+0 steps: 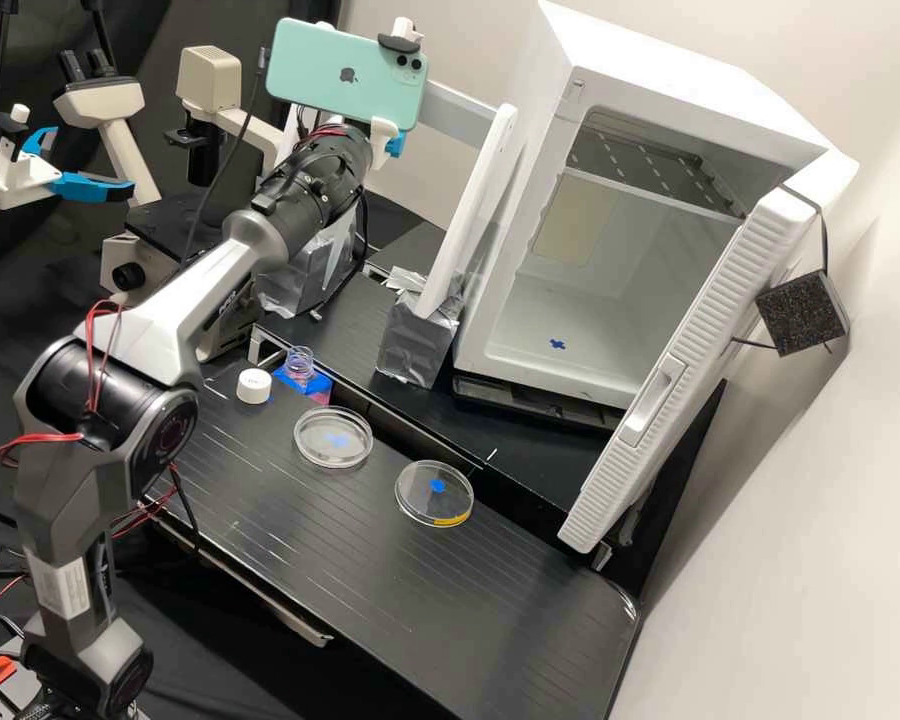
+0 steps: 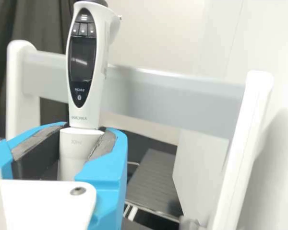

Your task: Use the pipette

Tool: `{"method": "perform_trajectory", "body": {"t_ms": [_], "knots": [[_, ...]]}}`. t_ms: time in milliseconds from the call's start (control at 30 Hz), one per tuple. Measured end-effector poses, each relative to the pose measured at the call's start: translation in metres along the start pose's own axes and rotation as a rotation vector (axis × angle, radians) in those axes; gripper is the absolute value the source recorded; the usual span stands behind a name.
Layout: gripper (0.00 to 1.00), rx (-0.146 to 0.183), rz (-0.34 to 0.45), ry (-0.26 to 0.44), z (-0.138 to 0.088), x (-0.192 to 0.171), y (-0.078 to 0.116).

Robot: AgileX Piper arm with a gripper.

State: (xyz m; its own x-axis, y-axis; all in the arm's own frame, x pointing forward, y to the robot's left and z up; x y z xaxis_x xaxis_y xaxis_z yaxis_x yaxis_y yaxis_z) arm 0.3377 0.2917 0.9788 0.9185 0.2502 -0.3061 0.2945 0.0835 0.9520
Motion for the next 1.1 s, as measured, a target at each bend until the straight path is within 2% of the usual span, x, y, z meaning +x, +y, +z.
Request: {"method": "perform_trajectory", "body": {"t_ms": [200, 533, 1100], "knots": [[0.0, 0.017, -0.002, 0.001, 0.0, 0.003, 0.001], [0.0, 0.009, -0.015, -0.039, 0.008, 0.012, -0.004], [0.0, 0.014, -0.016, -0.044, 0.01, 0.014, -0.007]]}}
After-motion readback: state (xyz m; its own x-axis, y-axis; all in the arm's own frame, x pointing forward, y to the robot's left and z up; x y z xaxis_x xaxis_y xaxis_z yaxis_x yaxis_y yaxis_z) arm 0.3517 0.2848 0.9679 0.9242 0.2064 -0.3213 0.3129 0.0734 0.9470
